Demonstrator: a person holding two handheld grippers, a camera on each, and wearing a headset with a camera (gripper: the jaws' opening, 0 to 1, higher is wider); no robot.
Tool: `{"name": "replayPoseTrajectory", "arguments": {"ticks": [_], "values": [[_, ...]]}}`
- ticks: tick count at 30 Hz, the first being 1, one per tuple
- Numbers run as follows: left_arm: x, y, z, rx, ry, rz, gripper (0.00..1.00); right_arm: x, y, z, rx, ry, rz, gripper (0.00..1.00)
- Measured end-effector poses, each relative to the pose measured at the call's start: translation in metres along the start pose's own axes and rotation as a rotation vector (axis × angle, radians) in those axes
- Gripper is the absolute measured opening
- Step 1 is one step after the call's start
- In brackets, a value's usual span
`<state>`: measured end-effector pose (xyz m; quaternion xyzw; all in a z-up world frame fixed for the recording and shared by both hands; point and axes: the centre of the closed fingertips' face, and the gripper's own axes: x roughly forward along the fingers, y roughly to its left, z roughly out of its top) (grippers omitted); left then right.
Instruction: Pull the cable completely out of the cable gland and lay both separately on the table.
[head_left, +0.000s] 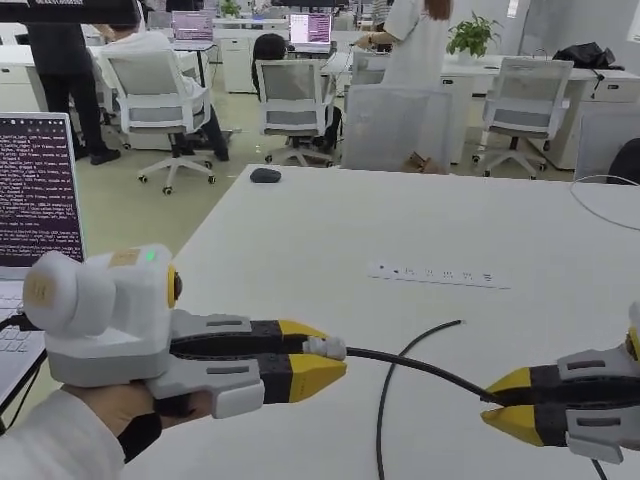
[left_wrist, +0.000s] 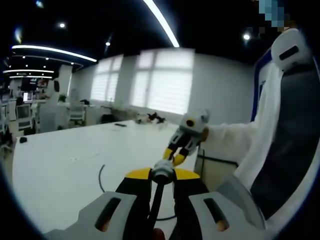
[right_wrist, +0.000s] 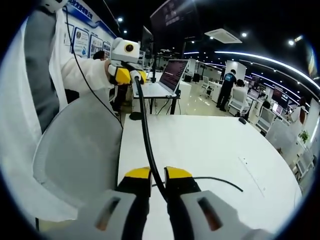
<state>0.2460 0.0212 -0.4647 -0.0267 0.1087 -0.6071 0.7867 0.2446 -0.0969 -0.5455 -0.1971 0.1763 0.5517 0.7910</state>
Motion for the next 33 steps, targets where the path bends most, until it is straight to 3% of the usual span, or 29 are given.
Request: {"name": "replayPoseTrajectory", "arguments": {"ticks": [4,9,16,19,23,33], "values": [[0.003,-0.004,0.000,0.000,-0.001,-0.011,0.17,0.006,0.001,-0.003,-0.004,0.024,0.007,0.12],[0.008,-0.008,-0.003,0.001,0.012,-0.025,0.17,0.011,0.002,0.006,-0.019,0.017,0.014,0.14],[0.017,-0.011,-0.007,0.006,0.028,-0.040,0.17,0.022,0.014,0.042,-0.050,-0.059,0.057,0.16],[0.019,-0.013,-0.007,0.004,0.028,-0.048,0.17,0.028,0.022,0.059,-0.112,-0.070,0.079,0.18],[0.021,-0.015,-0.007,0.006,0.031,-0.056,0.17,0.033,0.026,0.076,-0.140,-0.104,0.093,0.18],[0.021,-0.016,-0.010,0.010,0.041,-0.058,0.17,0.046,0.034,0.079,-0.189,-0.093,0.138,0.11]]}}
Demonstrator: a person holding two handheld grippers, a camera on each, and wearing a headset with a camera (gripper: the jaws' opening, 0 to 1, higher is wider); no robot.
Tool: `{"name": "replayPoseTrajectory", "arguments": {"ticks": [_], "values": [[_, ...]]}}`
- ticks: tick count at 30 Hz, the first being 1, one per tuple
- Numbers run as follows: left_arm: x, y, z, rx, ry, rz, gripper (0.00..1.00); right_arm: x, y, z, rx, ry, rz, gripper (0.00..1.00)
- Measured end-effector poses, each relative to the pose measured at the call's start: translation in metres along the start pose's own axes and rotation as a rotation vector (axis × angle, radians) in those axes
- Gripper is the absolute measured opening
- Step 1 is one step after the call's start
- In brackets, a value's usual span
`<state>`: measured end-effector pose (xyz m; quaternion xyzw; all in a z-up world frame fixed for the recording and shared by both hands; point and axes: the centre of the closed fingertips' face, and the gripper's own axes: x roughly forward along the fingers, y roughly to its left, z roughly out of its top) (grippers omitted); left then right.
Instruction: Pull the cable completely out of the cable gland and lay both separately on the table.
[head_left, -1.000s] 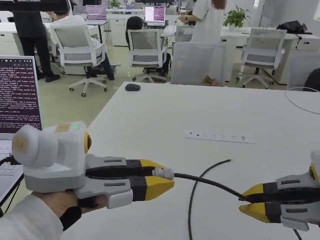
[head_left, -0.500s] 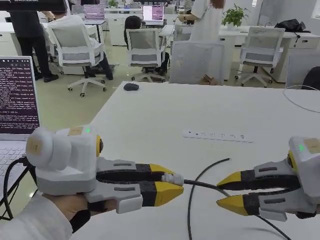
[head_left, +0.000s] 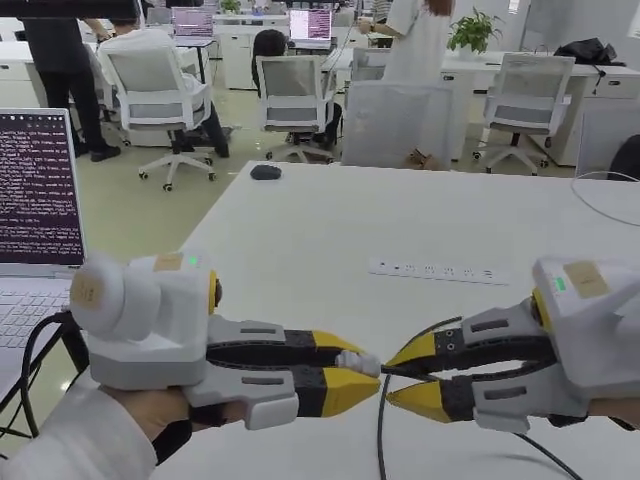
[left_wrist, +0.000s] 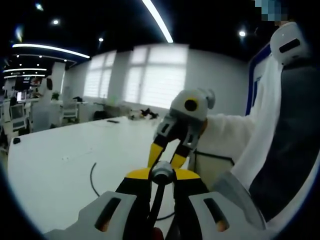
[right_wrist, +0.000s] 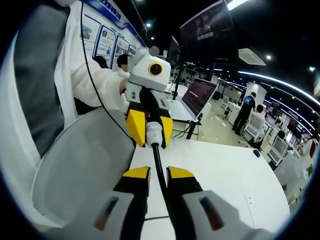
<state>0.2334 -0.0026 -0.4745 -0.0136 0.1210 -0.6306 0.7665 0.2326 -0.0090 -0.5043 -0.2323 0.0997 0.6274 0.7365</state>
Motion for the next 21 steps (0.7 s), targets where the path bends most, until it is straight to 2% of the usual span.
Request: {"name": "replayPoseTrajectory", "arguments": {"ticks": [3,14,21], "values": [[-0.0004,-0.0013,-0.0009,0.000,0.002,-0.004,0.17,0.0006,0.0006,-0.0006,-0.004,0.001,0.005,0.06],[0.0024,-0.0009,-0.0012,-0.003,0.004,-0.011,0.17,-0.0019,0.0021,-0.0026,-0.007,-0.005,0.010,0.04],[0.0041,-0.0030,-0.0047,0.001,0.020,-0.019,0.17,-0.0014,0.0058,-0.0063,-0.001,-0.004,0.022,0.04]]}}
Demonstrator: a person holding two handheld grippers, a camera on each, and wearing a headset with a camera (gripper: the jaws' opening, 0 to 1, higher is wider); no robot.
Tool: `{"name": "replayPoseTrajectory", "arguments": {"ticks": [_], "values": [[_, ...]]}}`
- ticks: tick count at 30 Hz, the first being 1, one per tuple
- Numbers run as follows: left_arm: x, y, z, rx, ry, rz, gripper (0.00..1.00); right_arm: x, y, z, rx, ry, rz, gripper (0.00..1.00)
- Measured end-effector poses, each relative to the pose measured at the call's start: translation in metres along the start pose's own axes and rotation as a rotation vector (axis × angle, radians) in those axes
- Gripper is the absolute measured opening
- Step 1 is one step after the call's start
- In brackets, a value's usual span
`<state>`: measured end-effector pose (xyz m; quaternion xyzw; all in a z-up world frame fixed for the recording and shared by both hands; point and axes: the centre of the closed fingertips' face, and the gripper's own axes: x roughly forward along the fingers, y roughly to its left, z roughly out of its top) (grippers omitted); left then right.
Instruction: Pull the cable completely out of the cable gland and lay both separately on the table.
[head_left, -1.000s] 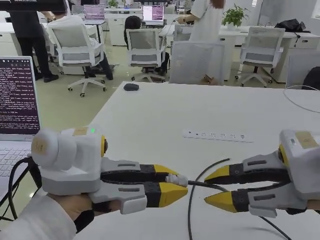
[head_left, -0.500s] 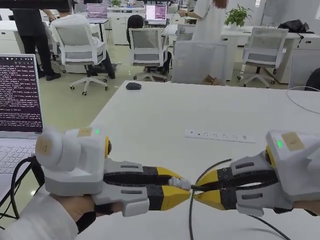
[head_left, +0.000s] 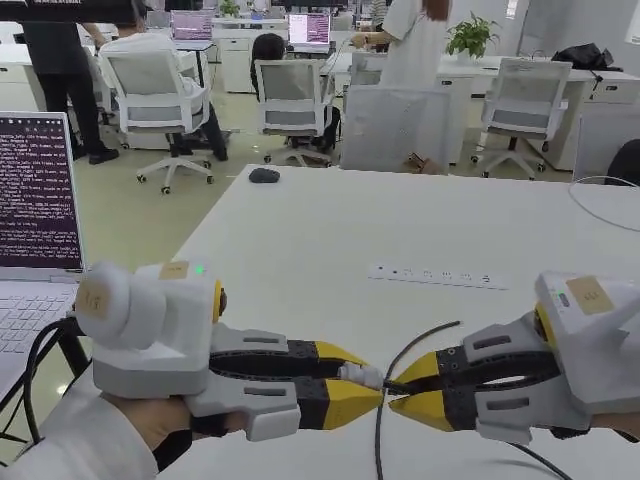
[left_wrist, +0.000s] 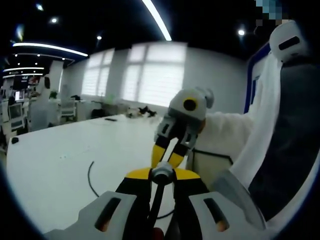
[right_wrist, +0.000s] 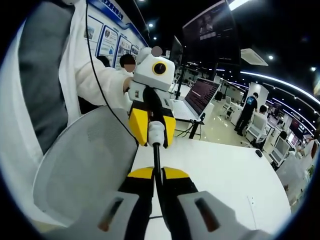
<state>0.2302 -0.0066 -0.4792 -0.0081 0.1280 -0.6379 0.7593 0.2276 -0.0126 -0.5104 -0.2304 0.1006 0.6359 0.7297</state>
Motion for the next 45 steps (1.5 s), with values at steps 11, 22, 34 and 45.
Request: {"name": "replayPoseTrajectory", "arguments": {"ticks": [11,22,34,45], "values": [[-0.007,0.003,-0.001,-0.001,0.003,0.008,0.17,-0.005,0.000,-0.009,0.014,0.020,-0.005,0.04],[-0.018,0.010,0.002,-0.016,-0.022,0.028,0.17,-0.014,-0.002,-0.025,0.036,0.052,-0.029,0.04],[-0.022,0.013,0.003,-0.015,-0.025,0.046,0.17,-0.030,-0.007,-0.044,0.078,0.078,-0.074,0.04],[-0.027,0.015,0.002,-0.018,-0.024,0.062,0.17,-0.039,-0.008,-0.063,0.129,0.098,-0.102,0.05]]}}
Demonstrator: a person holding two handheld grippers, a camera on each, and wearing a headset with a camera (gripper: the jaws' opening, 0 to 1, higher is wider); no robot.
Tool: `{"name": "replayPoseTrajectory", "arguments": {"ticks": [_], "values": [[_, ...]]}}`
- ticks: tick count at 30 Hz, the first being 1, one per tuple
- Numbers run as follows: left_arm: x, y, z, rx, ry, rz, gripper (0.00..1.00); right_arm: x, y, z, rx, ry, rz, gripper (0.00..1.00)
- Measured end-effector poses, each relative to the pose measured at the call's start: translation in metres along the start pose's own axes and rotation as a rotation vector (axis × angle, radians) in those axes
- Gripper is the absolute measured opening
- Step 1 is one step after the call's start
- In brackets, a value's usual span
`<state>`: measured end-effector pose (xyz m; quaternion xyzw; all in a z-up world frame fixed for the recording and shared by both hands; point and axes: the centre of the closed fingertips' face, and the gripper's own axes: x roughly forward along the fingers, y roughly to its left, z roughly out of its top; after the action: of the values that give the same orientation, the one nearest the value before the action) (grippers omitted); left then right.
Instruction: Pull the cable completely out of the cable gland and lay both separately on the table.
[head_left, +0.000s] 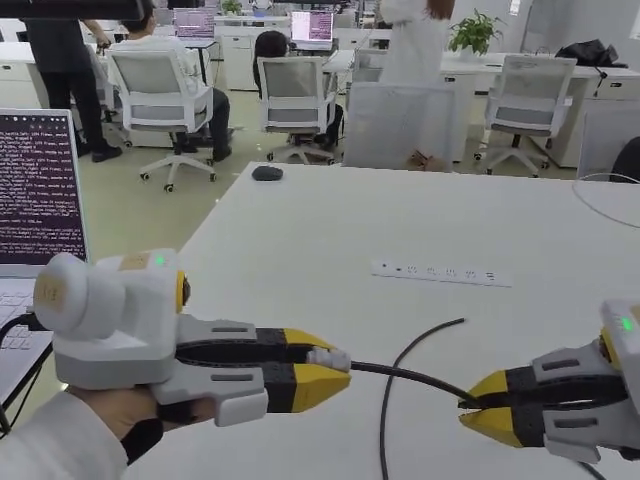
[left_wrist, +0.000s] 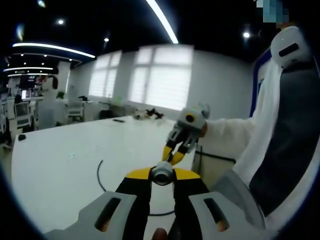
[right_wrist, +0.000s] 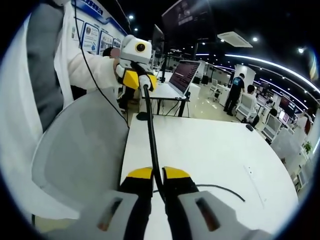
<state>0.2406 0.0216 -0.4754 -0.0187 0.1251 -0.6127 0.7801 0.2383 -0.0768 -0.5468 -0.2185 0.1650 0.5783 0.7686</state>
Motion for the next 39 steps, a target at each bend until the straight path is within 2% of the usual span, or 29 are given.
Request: {"name": "replayPoseTrajectory", "arguments": {"ticks": [14,24,28,33,39], "values": [[-0.007,0.004,0.000,-0.008,-0.007,0.020,0.17,-0.003,-0.003,-0.014,0.044,0.009,-0.016,0.06],[-0.006,0.004,-0.003,-0.016,-0.007,0.020,0.17,0.006,-0.003,-0.020,0.061,0.010,-0.014,0.06],[-0.007,0.001,-0.006,-0.025,-0.012,0.026,0.17,0.016,-0.001,-0.029,0.075,0.027,-0.004,0.06],[-0.010,-0.002,-0.011,-0.038,-0.020,0.035,0.17,0.040,-0.003,-0.044,0.112,0.040,0.004,0.06],[-0.016,-0.004,-0.016,-0.052,-0.024,0.047,0.17,0.070,-0.013,-0.072,0.197,0.069,-0.029,0.07]]}}
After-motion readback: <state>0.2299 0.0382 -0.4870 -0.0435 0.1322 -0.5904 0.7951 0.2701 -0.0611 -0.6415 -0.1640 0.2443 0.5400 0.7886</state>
